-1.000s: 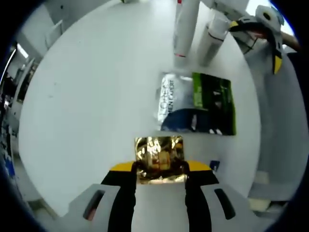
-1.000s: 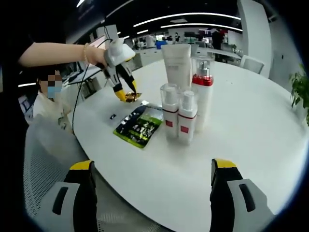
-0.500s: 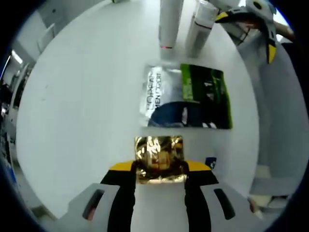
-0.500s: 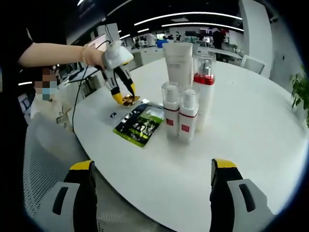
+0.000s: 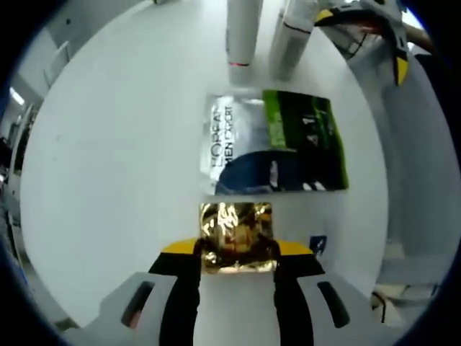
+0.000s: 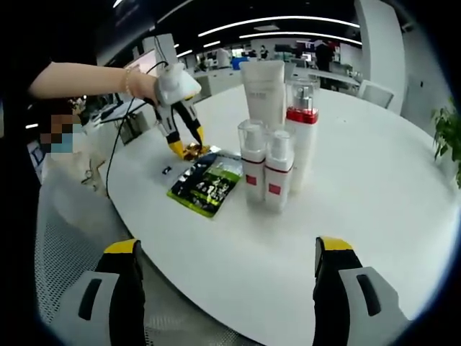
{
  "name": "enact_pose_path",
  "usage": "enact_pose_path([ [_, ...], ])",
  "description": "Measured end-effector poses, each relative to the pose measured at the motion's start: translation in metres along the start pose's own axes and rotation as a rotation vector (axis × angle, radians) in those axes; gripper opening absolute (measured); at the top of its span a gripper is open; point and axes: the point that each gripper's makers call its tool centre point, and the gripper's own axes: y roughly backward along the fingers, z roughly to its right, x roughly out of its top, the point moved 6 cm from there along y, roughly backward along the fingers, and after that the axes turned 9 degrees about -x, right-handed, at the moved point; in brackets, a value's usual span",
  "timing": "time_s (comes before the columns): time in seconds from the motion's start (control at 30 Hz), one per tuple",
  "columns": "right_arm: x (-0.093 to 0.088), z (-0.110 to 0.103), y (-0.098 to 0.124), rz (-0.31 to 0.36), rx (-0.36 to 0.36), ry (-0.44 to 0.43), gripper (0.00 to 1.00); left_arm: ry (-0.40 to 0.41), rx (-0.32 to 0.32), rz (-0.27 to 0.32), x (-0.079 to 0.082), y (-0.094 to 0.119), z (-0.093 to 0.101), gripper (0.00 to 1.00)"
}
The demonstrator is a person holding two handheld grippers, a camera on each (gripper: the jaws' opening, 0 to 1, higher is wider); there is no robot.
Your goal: Arrange the skincare products in the storage area until every visible bottle or jar stands upright without overlapping.
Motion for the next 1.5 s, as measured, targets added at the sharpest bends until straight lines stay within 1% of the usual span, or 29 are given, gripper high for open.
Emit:
enact_pose_path([
  [0.17, 0.0, 0.0, 0.0, -0.004, 0.001, 0.001, 0.99, -0.001, -0.007, 0.0, 0.001, -0.001, 0.0, 0.35],
  [0.47, -0.001, 0.0, -0.001, -0.006, 0.001, 0.003, 0.99, 0.022, -0.01, 0.008, 0.002, -0.002, 0.0, 0.35],
  [0.7, -0.001, 0.001, -0.001, -0.004, 0.003, 0.006, 0.99, 0.037, -0.007, 0.024, 0.004, 0.002, 0.002, 0.35],
  [0.77, -0.001, 0.001, -0.001, -0.002, 0.003, 0.007, 0.99, 0.036, -0.007, 0.025, 0.006, 0.007, 0.004, 0.36],
  [0.83, -0.001, 0.0, -0.001, -0.002, 0.004, 0.008, 0.99, 0.034, -0.005, 0.028, 0.006, 0.007, 0.005, 0.38],
  [1.17, 0.0, -0.002, -0.001, 0.004, 0.008, 0.021, 0.99, 0.043, 0.024, 0.03, 0.005, 0.016, 0.007, 0.39],
  [1.23, 0.001, -0.002, -0.001, 0.005, 0.01, 0.023, 0.99, 0.057, 0.034, 0.041, 0.005, 0.021, 0.01, 0.4],
  [1.33, 0.001, -0.003, -0.001, 0.006, 0.013, 0.025, 0.99, 0.077, 0.042, 0.061, 0.005, 0.021, 0.01, 0.41],
  [1.5, 0.001, -0.004, -0.001, 0.006, 0.023, 0.033, 0.99, 0.133, 0.061, 0.104, 0.003, 0.026, 0.02, 0.49],
])
